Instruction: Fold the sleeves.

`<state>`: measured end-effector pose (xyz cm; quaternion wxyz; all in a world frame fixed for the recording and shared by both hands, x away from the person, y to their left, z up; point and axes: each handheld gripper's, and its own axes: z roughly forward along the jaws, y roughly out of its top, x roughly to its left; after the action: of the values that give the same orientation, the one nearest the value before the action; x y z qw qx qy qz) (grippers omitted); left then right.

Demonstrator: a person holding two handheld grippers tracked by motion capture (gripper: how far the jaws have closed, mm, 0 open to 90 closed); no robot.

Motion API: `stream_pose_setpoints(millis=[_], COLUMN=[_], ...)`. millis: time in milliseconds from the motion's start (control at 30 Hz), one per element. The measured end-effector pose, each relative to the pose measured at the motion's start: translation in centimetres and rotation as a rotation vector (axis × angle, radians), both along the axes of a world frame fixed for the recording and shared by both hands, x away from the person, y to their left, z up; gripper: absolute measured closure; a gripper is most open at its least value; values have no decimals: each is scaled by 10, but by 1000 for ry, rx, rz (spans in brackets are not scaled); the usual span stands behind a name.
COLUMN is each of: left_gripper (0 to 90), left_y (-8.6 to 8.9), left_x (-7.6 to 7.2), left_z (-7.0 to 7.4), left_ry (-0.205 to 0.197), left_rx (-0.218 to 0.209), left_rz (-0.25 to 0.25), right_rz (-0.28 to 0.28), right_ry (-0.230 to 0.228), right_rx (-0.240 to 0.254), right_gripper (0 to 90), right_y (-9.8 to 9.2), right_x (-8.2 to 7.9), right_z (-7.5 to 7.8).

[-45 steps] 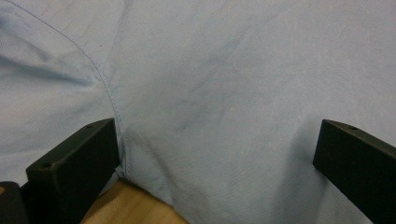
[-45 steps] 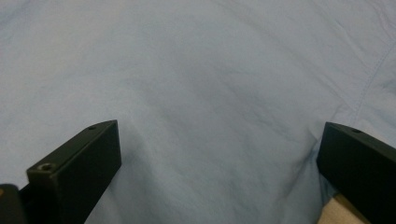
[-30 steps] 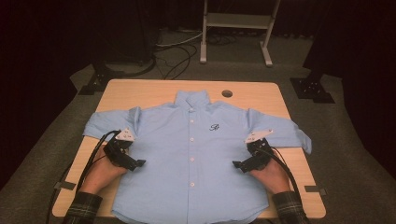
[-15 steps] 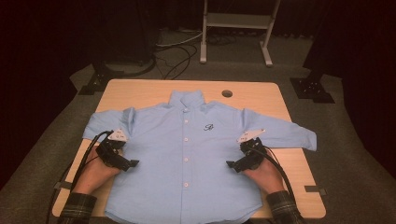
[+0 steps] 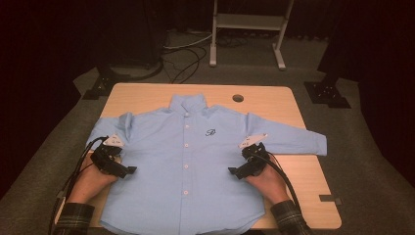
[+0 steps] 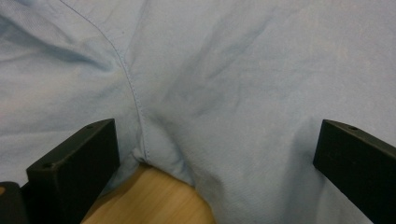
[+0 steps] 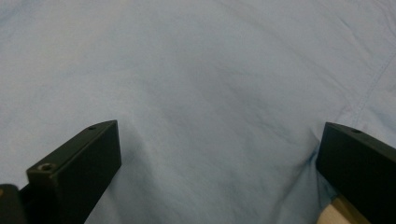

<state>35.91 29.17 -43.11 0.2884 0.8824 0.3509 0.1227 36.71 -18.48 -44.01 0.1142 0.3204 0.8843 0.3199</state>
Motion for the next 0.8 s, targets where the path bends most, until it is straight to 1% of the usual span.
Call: stream_pose_setpoints(millis=[67, 267, 400, 533, 600, 633, 667, 733, 800], left_gripper=[0, 0, 0, 0, 0, 0, 0, 0, 0], left_y=[3, 15, 23, 23, 21, 20, 19, 16, 11], left_x=[0, -1, -2, -2, -2, -3, -4, -6, -8], left_z=[0, 1, 0, 1, 2, 4, 6, 12, 19], left_ry=[0, 1, -6, -3, -1, -5, -12, -41, -55], left_rx=[3, 11, 4, 7, 24, 25, 13, -25, -46], left_rz=[3, 32, 47, 49, 44, 39, 34, 25, 7], right_rz=[2, 6, 7, 6, 6, 7, 8, 8, 9], right_ry=[-1, -5, -6, -8, -9, -8, -8, -9, -11], right_rx=[0, 5, 6, 12, 13, 13, 12, 14, 13], right_gripper=[0, 0, 0, 0, 0, 0, 0, 0, 0], right_y=[2, 12, 17, 19, 19, 19, 19, 19, 19], right_x=[0, 1, 2, 2, 2, 2, 2, 2, 2], right_z=[0, 0, -1, -1, -1, -1, -1, -1, -1])
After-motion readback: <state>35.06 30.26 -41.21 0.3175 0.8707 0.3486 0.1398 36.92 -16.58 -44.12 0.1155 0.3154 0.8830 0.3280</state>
